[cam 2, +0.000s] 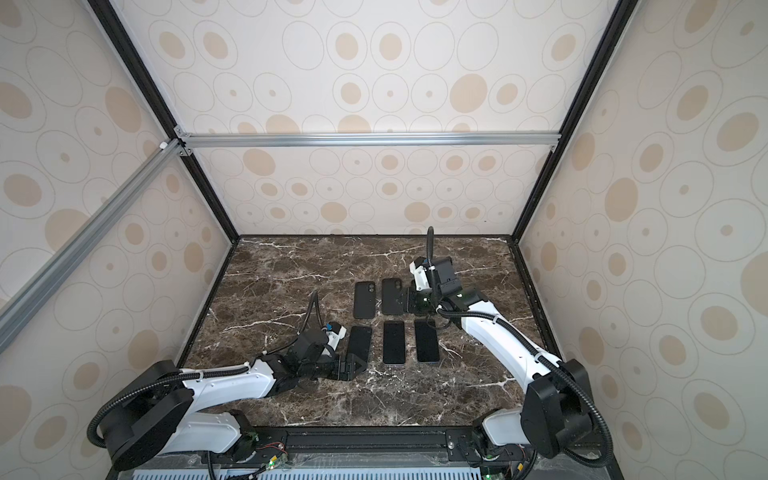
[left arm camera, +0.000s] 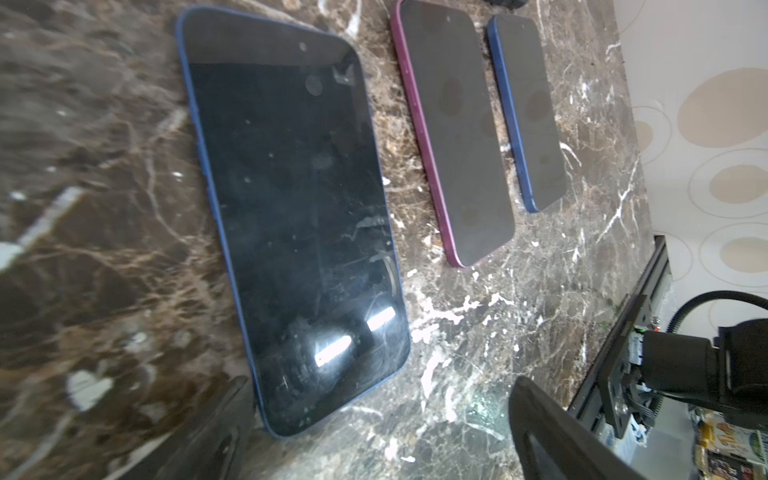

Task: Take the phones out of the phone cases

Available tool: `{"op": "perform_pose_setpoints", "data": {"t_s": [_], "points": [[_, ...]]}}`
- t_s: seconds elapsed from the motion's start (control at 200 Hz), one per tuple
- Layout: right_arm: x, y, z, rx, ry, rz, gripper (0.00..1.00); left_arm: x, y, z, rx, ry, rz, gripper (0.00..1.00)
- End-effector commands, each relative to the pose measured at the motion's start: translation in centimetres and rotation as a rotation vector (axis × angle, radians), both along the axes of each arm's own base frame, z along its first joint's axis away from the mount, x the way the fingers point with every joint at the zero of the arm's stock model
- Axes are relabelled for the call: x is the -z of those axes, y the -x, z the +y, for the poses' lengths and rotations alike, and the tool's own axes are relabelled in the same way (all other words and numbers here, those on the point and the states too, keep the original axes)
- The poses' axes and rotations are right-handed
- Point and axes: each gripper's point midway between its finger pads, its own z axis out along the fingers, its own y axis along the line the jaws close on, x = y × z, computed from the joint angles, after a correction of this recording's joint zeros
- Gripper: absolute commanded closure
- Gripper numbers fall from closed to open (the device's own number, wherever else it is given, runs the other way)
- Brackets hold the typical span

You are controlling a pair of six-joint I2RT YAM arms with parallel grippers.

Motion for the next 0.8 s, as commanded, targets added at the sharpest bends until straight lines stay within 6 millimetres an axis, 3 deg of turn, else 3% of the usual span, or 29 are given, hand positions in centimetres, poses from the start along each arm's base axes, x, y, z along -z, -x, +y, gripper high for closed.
{"op": "perform_pose_setpoints", "data": {"t_s": [0.0,0.15,0.245,0.36,0.45,0.53,0.58,0.63,0.68,0.79], "points": [[0.3,0.4,-0.8,0.013,0.019,0.001,0.58,-0.9,0.0,-1.5,0.014,0.063,-0.004,0.05],[0.4,0.7,-1.1,0.018,0.030,-0.001,0.58,-0.8,-0.3,-1.8,0.012,0.051,-0.012,0.05],[0.1,0.9,-1.8,0.034,0.053,-0.021,0.58,-0.5,-0.7,-0.6,-0.032,-0.009,-0.026,0.05],[-0.6,1.2,-3.2,0.068,0.099,-0.083,0.58,-1.9,-2.0,1.1,-0.092,-0.074,-0.119,0.04],[-0.9,1.0,-5.2,0.145,0.146,-0.168,0.54,-4.5,-3.8,2.8,-0.156,-0.138,-0.241,0.01],[-1.3,0.9,-7.2,0.216,0.205,-0.232,0.39,-8.1,-5.5,3.7,-0.201,-0.133,-0.362,0.01],[-1.6,0.7,-8.4,0.257,0.255,-0.271,0.35,-10.6,-6.6,4.3,-0.230,-0.136,-0.456,0.01],[-1.7,0.4,-10.0,0.314,0.314,-0.302,0.21,-13.0,-7.6,5.0,-0.268,-0.150,-0.548,0.01],[-1.7,0.1,-11.7,0.381,0.375,-0.334,0.12,-14.9,-8.8,6.6,-0.341,-0.194,-0.628,0.01],[-1.5,-1.1,-13.9,0.452,0.452,-0.451,0.09,-16.9,-11.5,11.8,-0.562,-0.322,-0.736,0.01]]}}
